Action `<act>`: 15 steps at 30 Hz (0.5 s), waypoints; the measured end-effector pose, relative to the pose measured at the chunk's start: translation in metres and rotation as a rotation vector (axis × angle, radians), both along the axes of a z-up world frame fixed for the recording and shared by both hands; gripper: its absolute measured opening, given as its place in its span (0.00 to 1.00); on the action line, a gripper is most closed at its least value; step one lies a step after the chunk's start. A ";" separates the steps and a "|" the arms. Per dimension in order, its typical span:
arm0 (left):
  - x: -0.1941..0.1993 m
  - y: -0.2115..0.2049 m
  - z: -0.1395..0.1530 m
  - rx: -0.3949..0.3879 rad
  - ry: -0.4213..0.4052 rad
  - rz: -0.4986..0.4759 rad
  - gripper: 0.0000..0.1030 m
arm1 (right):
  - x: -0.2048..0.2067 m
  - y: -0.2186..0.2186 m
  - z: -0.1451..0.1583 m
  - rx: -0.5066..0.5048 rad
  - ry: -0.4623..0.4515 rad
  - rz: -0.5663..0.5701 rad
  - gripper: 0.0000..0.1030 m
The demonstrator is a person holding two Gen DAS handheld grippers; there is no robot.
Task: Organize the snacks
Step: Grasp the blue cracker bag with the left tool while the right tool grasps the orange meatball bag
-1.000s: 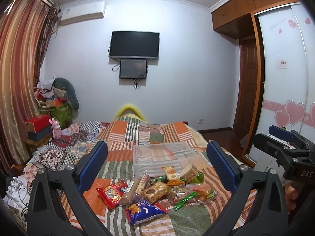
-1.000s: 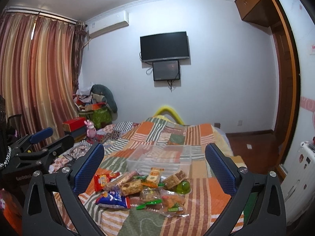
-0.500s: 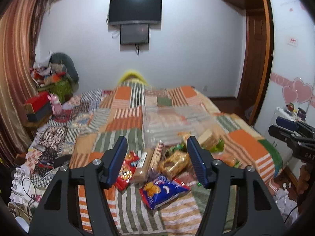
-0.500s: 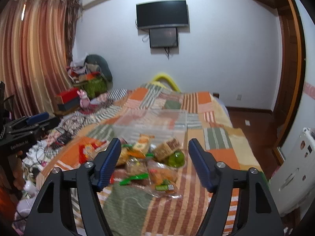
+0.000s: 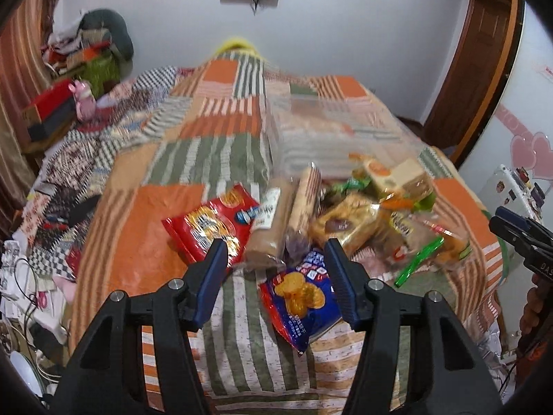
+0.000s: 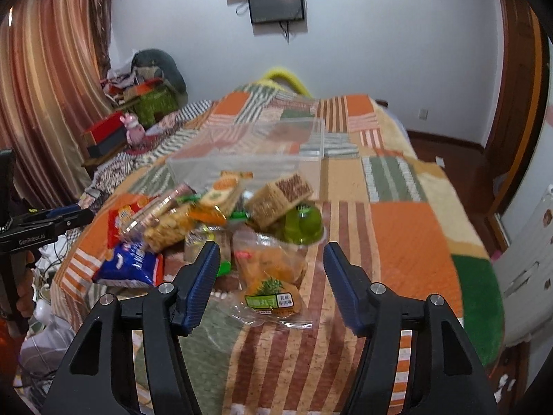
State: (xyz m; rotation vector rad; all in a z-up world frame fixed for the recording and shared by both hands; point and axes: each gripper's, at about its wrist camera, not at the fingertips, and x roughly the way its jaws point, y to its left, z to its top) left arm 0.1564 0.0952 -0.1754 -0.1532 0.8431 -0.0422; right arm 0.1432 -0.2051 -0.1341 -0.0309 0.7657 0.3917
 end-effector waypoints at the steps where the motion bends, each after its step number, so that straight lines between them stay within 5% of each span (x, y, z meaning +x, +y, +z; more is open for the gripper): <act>1: 0.003 -0.001 -0.005 -0.008 0.018 -0.008 0.56 | 0.003 0.000 -0.003 0.000 0.012 0.002 0.57; 15: 0.027 -0.019 -0.058 -0.076 0.199 -0.047 0.90 | 0.026 0.007 -0.035 0.012 0.140 0.042 0.58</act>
